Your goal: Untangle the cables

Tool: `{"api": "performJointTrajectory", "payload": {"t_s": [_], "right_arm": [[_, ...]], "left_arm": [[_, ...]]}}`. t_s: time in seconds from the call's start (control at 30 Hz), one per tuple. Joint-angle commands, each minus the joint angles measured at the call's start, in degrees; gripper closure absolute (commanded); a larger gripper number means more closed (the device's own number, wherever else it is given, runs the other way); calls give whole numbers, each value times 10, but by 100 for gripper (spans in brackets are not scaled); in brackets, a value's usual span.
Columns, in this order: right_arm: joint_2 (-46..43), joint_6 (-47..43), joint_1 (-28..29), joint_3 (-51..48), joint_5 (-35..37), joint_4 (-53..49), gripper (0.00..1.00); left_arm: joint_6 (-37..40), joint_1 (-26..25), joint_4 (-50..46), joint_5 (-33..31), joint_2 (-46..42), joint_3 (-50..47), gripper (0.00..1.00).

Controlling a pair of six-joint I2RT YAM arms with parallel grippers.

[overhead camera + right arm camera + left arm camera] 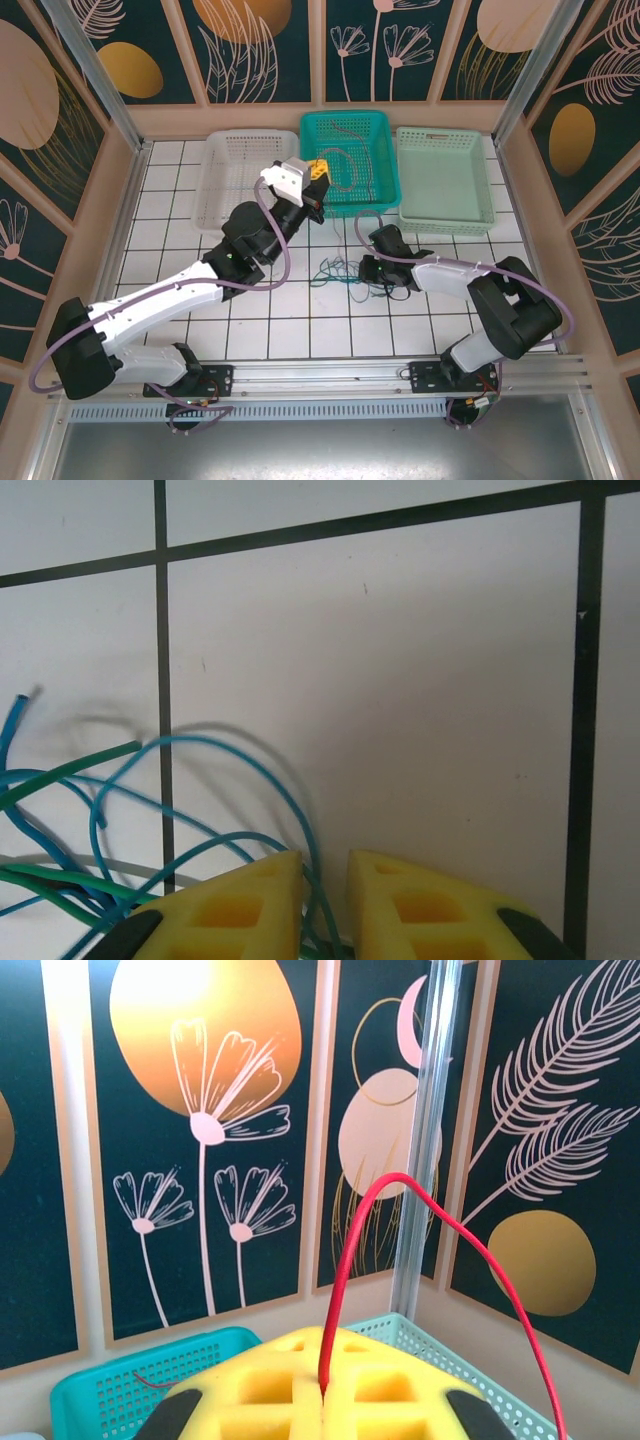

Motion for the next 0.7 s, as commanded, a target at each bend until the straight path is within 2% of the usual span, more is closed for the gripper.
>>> {"api": "performJointTrajectory", "payload": {"t_s": [0.0, 0.17, 0.37, 0.43, 0.6, 0.67], "right_arm": [[18, -2, 3, -7, 29, -15, 83], [27, 0, 3, -8, 29, -14, 85], [-14, -6, 2, 1, 37, -10, 84], [-42, -12, 2, 3, 44, -9, 68], [-139, -29, 0, 0, 71, 5, 42], [-173, -47, -5, 8, 73, 1, 37]], "left_arm": [[37, 3, 20, -19, -24, 22, 100], [48, 3, 0, -9, -39, 29, 100], [41, 3, 9, -18, -34, 19, 100], [37, 3, 7, -11, -32, 20, 100], [40, 3, 4, -24, -16, 19, 100], [39, 3, 0, -9, -11, 21, 100]]}}
